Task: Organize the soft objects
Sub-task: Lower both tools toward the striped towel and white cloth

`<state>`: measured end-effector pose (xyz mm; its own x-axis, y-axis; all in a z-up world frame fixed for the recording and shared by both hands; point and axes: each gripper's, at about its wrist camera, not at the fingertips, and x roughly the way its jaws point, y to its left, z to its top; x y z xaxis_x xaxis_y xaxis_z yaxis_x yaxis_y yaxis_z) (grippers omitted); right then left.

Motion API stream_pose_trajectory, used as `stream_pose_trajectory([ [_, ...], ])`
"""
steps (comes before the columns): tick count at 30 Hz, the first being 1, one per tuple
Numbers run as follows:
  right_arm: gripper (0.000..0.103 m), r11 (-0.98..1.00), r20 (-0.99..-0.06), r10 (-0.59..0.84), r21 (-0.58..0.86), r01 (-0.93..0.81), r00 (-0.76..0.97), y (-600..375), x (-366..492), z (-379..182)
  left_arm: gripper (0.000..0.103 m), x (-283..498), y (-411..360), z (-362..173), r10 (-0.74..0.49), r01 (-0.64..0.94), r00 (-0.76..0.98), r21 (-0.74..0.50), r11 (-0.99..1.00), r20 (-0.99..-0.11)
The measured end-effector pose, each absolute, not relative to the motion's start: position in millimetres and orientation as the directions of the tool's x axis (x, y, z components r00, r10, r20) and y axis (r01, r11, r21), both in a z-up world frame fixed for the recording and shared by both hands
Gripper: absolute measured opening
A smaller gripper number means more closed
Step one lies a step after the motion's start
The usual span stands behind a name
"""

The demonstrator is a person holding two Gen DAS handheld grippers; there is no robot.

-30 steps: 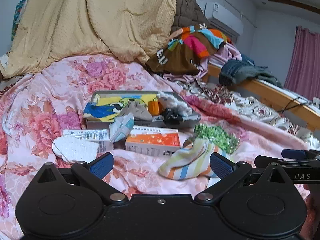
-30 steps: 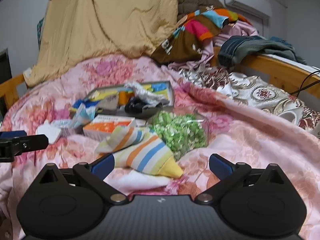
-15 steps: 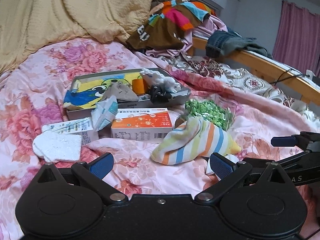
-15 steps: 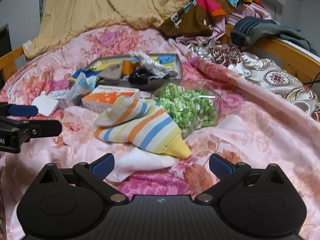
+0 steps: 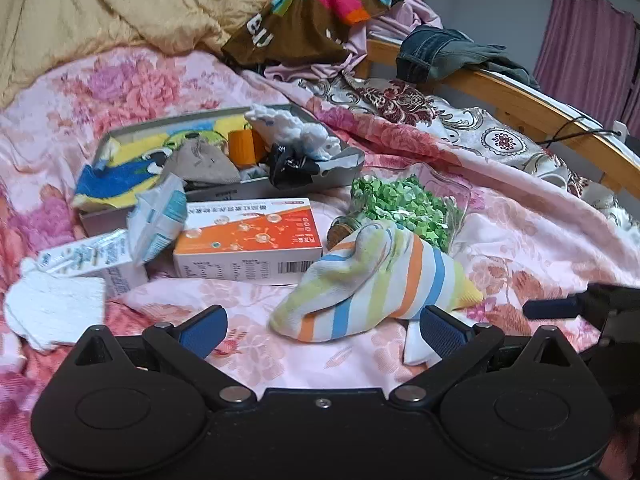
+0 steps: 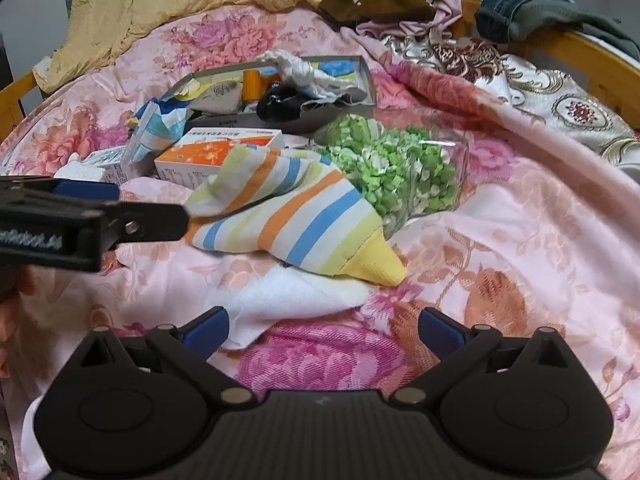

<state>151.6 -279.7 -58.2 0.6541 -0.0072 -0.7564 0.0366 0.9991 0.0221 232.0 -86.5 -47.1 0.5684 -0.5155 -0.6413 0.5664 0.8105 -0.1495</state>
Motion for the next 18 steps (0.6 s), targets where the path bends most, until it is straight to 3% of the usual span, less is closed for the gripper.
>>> stream_pose_trajectory([
  [8, 0.102, 0.995, -0.774, 0.023, 0.079, 0.061, 0.632, -284.8, 160.5, -65.5, 0.102, 249.4, -111.3, -62.3, -0.552, 0.573, 0.506, -0.220, 0.789, -0.663],
  [18, 0.092, 0.987, -0.777, 0.055, 0.136, 0.081, 0.627, -284.5, 169.8, -74.2, 0.102, 269.1, -142.5, -76.4, -0.560, 0.584, 0.441, -0.249, 0.772, -0.701],
])
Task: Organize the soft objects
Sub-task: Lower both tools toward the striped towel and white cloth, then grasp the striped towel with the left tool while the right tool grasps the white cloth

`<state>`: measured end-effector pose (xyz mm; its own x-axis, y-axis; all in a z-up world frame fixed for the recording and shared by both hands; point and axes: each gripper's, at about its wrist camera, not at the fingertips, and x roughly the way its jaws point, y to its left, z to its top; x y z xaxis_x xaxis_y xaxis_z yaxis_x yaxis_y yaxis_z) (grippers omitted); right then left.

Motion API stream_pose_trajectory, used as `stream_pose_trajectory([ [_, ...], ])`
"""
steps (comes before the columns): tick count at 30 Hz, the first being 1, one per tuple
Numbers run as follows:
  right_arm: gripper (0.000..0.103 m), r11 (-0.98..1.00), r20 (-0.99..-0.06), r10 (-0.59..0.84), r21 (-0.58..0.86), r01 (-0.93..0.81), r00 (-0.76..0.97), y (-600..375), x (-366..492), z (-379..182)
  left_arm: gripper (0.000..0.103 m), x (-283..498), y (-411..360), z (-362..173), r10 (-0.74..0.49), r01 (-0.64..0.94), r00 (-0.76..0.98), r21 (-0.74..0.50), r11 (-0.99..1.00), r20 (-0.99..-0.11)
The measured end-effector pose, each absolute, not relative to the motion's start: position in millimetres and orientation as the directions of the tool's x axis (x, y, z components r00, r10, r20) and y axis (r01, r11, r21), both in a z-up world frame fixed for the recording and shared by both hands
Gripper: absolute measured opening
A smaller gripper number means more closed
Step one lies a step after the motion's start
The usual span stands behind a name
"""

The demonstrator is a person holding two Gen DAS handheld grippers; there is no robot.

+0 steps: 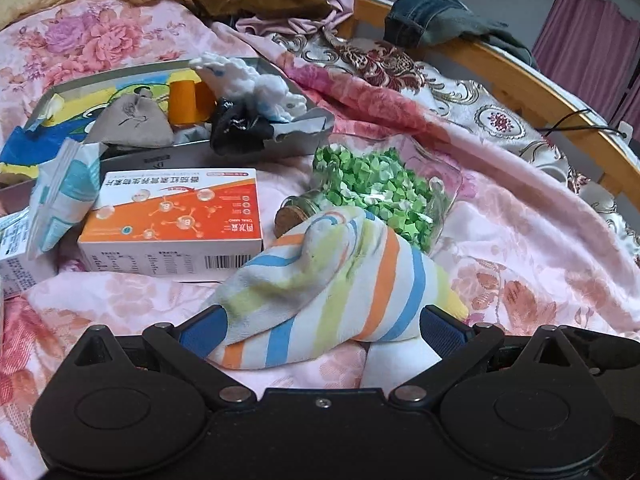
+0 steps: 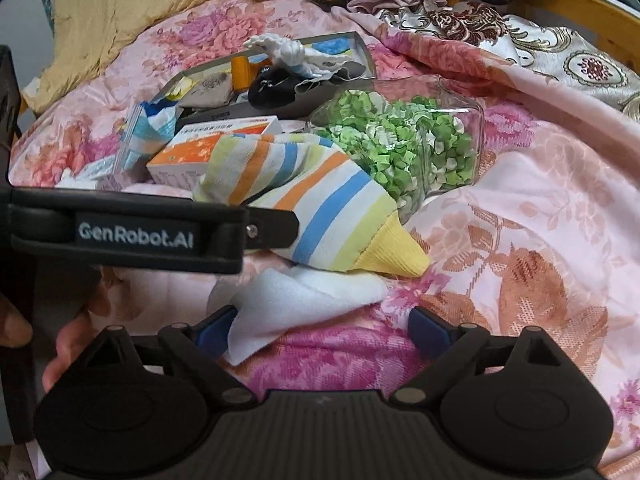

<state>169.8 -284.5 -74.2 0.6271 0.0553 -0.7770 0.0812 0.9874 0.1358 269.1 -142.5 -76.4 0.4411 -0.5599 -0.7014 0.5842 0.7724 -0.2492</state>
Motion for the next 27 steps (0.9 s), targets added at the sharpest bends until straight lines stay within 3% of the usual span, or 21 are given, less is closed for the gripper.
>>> stream_pose_trajectory([
  [7, 0.081, 0.986, -0.769, 0.067, 0.147, 0.073, 0.636, -280.4, 173.1, -76.3, 0.095, 276.2, -152.6, -79.9, -0.575, 0.603, 0.399, -0.268, 0.752, -0.715],
  [12, 0.071, 0.988, -0.757, 0.071, 0.145, 0.062, 0.649, -277.3, 172.5, -75.1, 0.078, 283.7, -155.1, -85.1, -0.556, 0.566, 0.394, -0.283, 0.774, -0.732],
  [23, 0.051, 0.991, -0.748, 0.079, 0.129, 0.028, 0.659, -270.6, 173.5, -75.1, 0.060, 285.5, -161.2, -92.7, -0.502, 0.558, 0.393, -0.235, 0.796, -0.770],
  [27, 0.038, 0.992, -0.748, 0.082, 0.127, 0.021, 0.659, -268.9, 174.1, -76.4, 0.046, 286.6, -163.3, -91.3, -0.494, 0.546, 0.395, -0.234, 0.804, -0.774],
])
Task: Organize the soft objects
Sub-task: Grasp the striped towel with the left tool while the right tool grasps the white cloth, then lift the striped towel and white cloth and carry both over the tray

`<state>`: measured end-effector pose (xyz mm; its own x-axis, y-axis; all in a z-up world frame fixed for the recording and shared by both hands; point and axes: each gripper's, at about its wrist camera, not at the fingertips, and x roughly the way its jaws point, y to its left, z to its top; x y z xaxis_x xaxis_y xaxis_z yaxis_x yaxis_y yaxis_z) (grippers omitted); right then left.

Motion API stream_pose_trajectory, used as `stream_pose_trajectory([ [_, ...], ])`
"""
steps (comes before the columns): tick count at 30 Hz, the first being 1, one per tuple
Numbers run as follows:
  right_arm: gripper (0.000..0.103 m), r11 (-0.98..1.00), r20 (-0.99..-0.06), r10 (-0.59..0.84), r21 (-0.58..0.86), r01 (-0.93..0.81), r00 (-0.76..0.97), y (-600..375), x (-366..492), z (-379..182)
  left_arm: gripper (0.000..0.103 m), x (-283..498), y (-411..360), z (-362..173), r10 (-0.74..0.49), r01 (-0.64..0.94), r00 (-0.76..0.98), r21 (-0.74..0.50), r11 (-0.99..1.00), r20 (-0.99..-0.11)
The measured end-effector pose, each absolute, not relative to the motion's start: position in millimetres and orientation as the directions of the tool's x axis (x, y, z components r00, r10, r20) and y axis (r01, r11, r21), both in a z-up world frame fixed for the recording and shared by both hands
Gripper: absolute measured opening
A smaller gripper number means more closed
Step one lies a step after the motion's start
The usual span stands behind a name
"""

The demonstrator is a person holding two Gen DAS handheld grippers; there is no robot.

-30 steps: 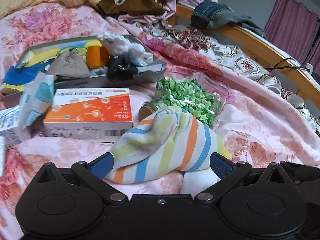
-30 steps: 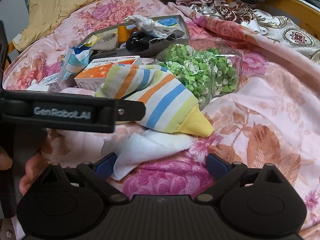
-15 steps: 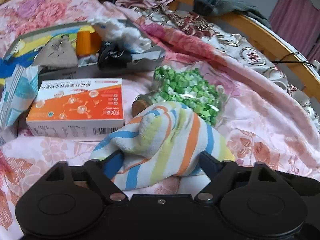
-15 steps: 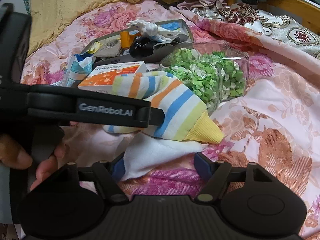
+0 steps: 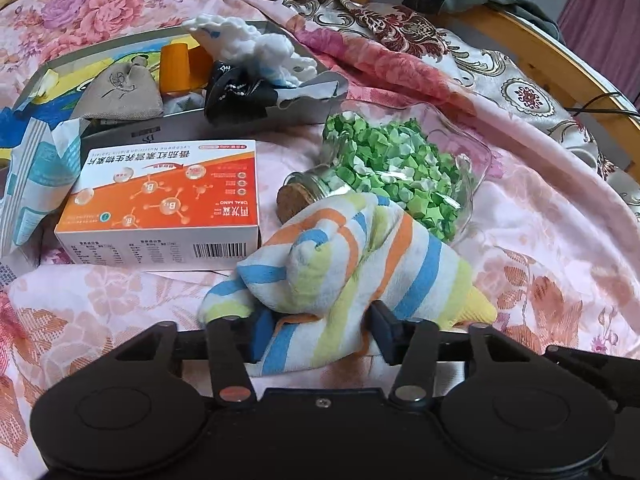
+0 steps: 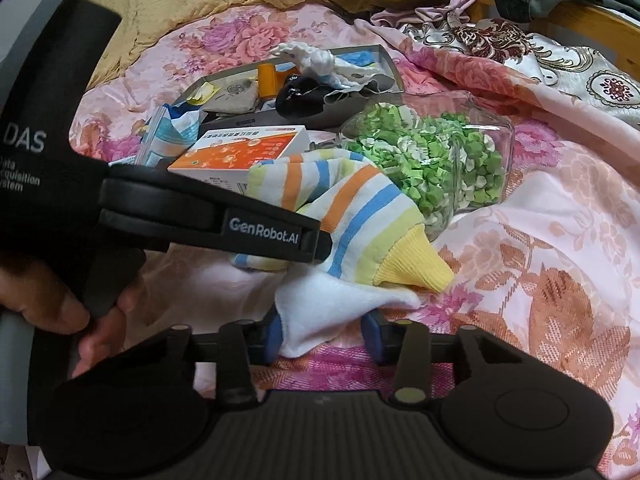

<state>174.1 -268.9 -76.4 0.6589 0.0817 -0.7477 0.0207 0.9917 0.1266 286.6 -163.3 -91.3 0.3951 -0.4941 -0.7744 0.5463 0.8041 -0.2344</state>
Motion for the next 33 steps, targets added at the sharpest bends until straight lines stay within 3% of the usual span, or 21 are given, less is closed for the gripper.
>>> stream_pose_trajectory([
  [5, 0.028, 0.992, -0.750, 0.093, 0.130, 0.007, 0.655, -267.1, 173.8, -77.6, 0.031, 282.2, -169.4, -87.2, -0.493, 0.577, 0.393, -0.209, 0.789, -0.776],
  [12, 0.019, 0.987, -0.744, 0.111, 0.159, 0.013, 0.659, -269.6, 172.7, -78.1, 0.020, 277.3, -169.2, -81.7, -0.499, 0.603, 0.393, -0.194, 0.774, -0.772],
  [25, 0.014, 0.978, -0.707, 0.163, 0.207, -0.019, 0.688, -269.0, 169.1, -74.5, 0.016, 262.5, -145.6, -68.7, -0.466, 0.578, 0.475, -0.134, 0.805, -0.747],
  [33, 0.014, 0.973, -0.657, 0.208, 0.213, -0.087, 0.725, -261.6, 160.7, -65.6, 0.014, 242.8, -85.4, -68.9, -0.422, 0.433, 0.588, -0.171, 0.885, -0.690],
])
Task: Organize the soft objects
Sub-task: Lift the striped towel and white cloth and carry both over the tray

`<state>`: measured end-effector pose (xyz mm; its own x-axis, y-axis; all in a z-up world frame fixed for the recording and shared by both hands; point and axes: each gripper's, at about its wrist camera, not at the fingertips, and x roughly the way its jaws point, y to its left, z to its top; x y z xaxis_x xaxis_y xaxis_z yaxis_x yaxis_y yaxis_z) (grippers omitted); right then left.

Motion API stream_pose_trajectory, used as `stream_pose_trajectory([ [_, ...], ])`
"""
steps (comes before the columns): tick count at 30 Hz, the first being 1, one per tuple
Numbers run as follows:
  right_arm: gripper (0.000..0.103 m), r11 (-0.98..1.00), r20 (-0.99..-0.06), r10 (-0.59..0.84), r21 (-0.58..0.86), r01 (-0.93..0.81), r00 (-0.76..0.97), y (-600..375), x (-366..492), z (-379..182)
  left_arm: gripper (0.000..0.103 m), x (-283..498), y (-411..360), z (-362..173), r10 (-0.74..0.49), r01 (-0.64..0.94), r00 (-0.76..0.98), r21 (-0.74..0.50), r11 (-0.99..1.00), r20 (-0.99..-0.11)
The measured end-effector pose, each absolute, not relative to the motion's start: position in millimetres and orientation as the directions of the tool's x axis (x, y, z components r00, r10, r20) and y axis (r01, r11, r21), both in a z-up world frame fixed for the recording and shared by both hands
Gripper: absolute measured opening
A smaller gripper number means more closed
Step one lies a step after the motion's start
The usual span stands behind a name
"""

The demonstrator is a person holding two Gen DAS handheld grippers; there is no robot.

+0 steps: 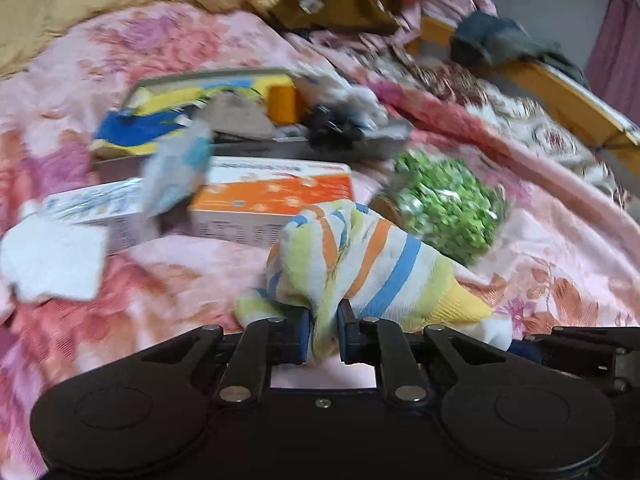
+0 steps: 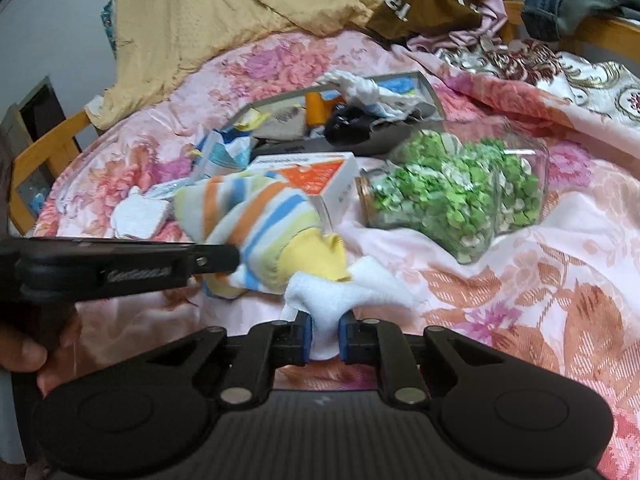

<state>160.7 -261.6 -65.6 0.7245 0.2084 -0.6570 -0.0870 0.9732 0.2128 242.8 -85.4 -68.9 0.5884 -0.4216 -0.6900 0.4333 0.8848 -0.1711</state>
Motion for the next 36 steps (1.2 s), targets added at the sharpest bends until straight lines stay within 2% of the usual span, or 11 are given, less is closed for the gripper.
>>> stream_pose_trajectory([
  [5, 0.014, 0.974, -0.611, 0.214, 0.190, -0.121, 0.762, -256.7, 154.5, -57.5, 0.014, 218.9, -74.6, -57.0, -0.400, 0.464, 0.675, -0.064, 0.884, -0.620],
  [8, 0.014, 0.980, -0.584, 0.196, 0.153, -0.130, 0.788, -253.4, 151.4, -53.1, 0.014, 210.3, -73.0, -51.1, -0.365, 0.469, 0.715, 0.022, 0.883, -0.596],
  [11, 0.014, 0.983, -0.560, 0.179, 0.128, -0.129, 0.809, -252.3, 148.0, -49.4, 0.013, 209.9, -69.6, -46.4, -0.338, 0.451, 0.738, 0.053, 0.891, -0.584],
  [18, 0.014, 0.989, -0.478, 0.144, 0.034, -0.146, 0.867, -245.9, 138.7, -34.8, 0.013, 209.6, -59.0, -30.7, -0.348, 0.447, 0.756, 0.048, 0.893, -0.555],
  [28, 0.014, 0.977, -0.399, 0.177, -0.038, -0.209, 0.900, -236.8, 148.9, -16.9, 0.013, 224.4, -59.9, -1.1, -0.370, 0.441, 0.794, 0.036, 0.897, -0.482],
  [36, 0.014, 0.972, -0.280, 0.201, -0.066, -0.227, 0.939, -238.6, 218.3, 10.6, 0.013, 267.5, -73.0, 30.1, -0.352, 0.402, 0.833, 0.031, 0.915, -0.426],
])
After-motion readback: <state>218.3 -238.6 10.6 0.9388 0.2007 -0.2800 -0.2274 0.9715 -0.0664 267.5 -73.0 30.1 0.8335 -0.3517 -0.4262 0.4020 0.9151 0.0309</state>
